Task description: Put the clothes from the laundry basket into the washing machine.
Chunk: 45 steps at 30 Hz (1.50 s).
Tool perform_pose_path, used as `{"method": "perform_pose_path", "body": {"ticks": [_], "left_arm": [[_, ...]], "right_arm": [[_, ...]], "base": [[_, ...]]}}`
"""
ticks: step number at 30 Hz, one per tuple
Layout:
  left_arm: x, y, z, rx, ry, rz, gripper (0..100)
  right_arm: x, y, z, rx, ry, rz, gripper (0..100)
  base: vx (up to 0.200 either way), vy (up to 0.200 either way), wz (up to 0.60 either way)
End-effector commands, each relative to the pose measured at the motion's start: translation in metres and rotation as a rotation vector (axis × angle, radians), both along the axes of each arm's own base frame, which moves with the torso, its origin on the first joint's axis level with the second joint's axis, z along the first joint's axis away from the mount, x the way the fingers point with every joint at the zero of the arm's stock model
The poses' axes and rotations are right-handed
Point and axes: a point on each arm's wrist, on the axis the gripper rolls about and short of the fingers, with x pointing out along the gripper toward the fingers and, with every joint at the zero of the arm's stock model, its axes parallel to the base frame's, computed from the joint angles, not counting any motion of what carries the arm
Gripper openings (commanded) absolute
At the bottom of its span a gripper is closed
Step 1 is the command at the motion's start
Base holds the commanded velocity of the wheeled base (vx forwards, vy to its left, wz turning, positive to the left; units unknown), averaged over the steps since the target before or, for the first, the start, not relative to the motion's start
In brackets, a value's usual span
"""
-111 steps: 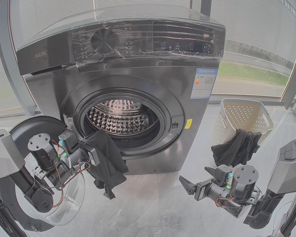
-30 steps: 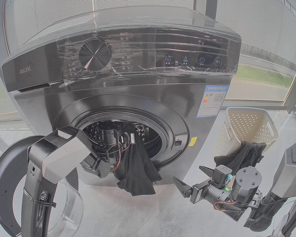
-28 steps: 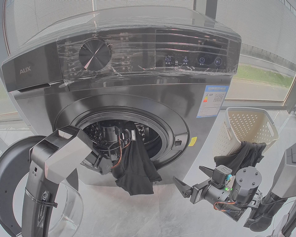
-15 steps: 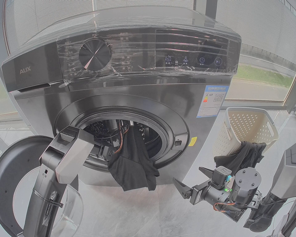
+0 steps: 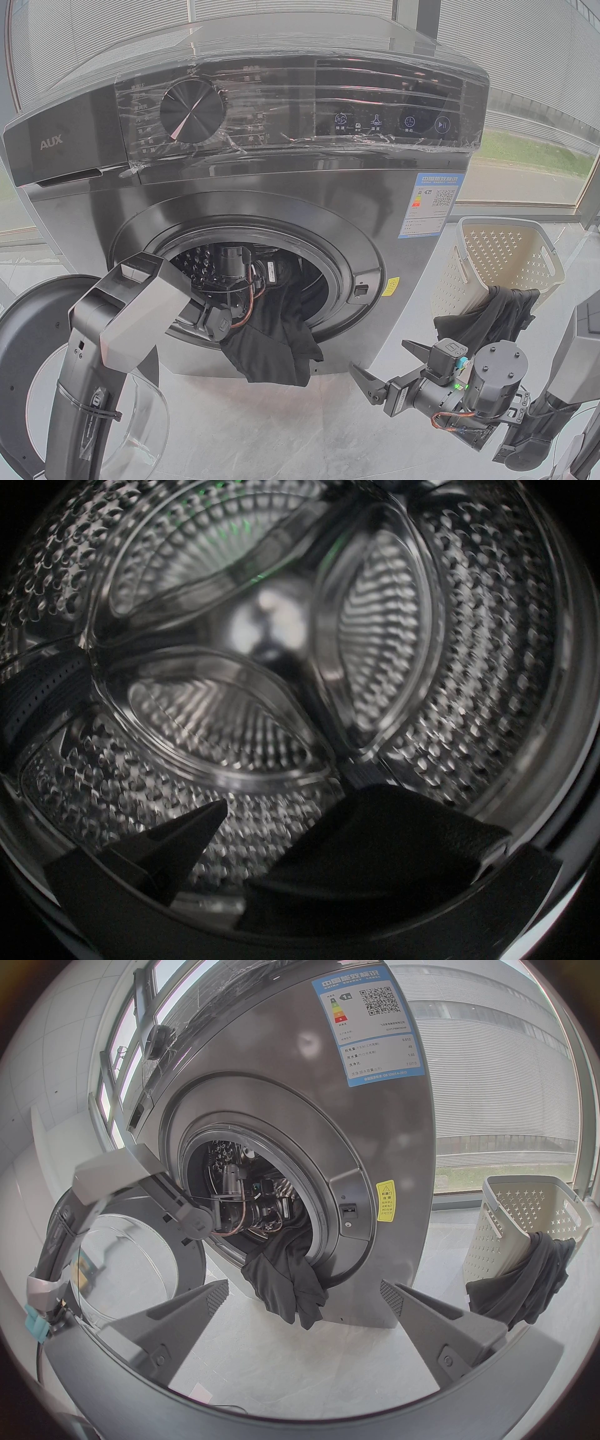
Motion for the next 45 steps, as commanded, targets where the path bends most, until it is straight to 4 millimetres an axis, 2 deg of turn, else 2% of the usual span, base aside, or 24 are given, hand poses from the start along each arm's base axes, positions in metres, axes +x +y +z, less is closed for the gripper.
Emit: {"method": "perform_pose_path", "body": {"ticks": [1, 7, 15, 20, 21, 24, 29, 32, 33, 35, 36, 38, 42, 45], "left_arm": [[-0.052, -0.015, 0.032, 0.036, 0.118, -0.115, 100], [-0.082, -0.014, 0.012, 0.094, 0.277, -0.204, 100], [-0.084, -0.010, -0.003, 0.115, 0.311, -0.196, 100], [-0.078, -0.008, -0.025, 0.125, 0.329, -0.183, 100], [-0.076, -0.006, -0.028, 0.130, 0.330, -0.177, 0], [-0.074, -0.004, -0.035, 0.132, 0.335, -0.172, 0], [-0.070, -0.002, -0.032, 0.122, 0.315, -0.159, 0], [-0.054, 0.001, -0.016, 0.085, 0.237, -0.119, 0], [-0.054, 0.001, -0.016, 0.085, 0.237, -0.119, 0], [-0.028, 0.005, 0.001, 0.043, 0.114, -0.020, 0], [-0.027, 0.006, 0.002, 0.041, 0.108, -0.015, 0], [-0.011, 0.012, 0.018, 0.003, 0.019, 0.028, 0], [-0.003, 0.015, 0.032, -0.033, -0.029, 0.042, 0], [-0.003, 0.016, 0.033, -0.037, -0.030, 0.044, 0]], "right_arm": [[0.000, 0.000, -0.001, -0.001, 0.002, 0.002, 100], [-0.002, 0.001, 0.001, 0.002, -0.002, 0.008, 100], [-0.003, 0.002, 0.001, 0.003, -0.003, 0.016, 100], [-0.004, 0.003, 0.002, 0.006, -0.005, 0.019, 100], [-0.004, 0.004, 0.002, 0.006, -0.005, 0.022, 100], [-0.005, 0.004, 0.002, 0.006, -0.005, 0.023, 100], [-0.004, 0.004, 0.002, 0.008, -0.007, 0.022, 100], [-0.004, 0.005, 0.002, 0.009, -0.008, 0.025, 100], [-0.004, 0.005, 0.002, 0.009, -0.008, 0.025, 100], [-0.004, 0.005, 0.003, 0.012, -0.011, 0.023, 100], [-0.004, 0.005, 0.003, 0.012, -0.011, 0.025, 100], [-0.004, 0.005, 0.003, 0.014, -0.012, 0.025, 100], [-0.004, 0.005, 0.003, 0.012, -0.011, 0.025, 100], [-0.004, 0.005, 0.003, 0.011, -0.010, 0.025, 100]], "base": [[0.000, 0.000, 0.00], [0.000, 0.000, 0.00], [0.000, 0.000, 0.00], [0.000, 0.000, 0.00], [0.000, 0.000, 0.00], [0.000, 0.000, 0.00], [0.000, 0.000, 0.00], [0.000, 0.000, 0.00], [0.000, 0.000, 0.00], [0.000, 0.000, 0.00], [0.000, 0.000, 0.00], [0.000, 0.000, 0.00], [0.000, 0.000, 0.00], [0.000, 0.000, 0.00]]}}
